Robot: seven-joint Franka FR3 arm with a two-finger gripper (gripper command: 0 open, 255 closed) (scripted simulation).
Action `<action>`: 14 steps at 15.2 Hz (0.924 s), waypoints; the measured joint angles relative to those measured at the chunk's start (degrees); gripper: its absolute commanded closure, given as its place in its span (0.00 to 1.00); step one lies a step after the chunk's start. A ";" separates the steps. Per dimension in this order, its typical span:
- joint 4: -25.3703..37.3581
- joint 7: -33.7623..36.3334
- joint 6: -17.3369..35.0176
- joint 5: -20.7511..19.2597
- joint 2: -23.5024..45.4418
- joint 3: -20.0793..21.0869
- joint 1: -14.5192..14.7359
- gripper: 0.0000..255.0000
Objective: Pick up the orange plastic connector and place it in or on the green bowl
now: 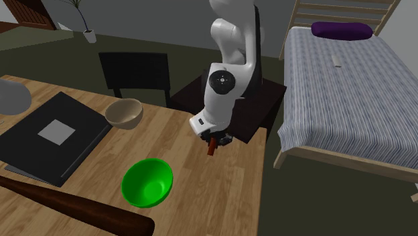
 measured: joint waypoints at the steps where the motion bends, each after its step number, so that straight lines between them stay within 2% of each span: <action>1: 0.00 -0.38 -0.56 0.47 -0.63 0.13 -0.07 1.00; 14: 1.47 -5.65 -10.65 6.97 -10.26 1.02 -0.23 1.00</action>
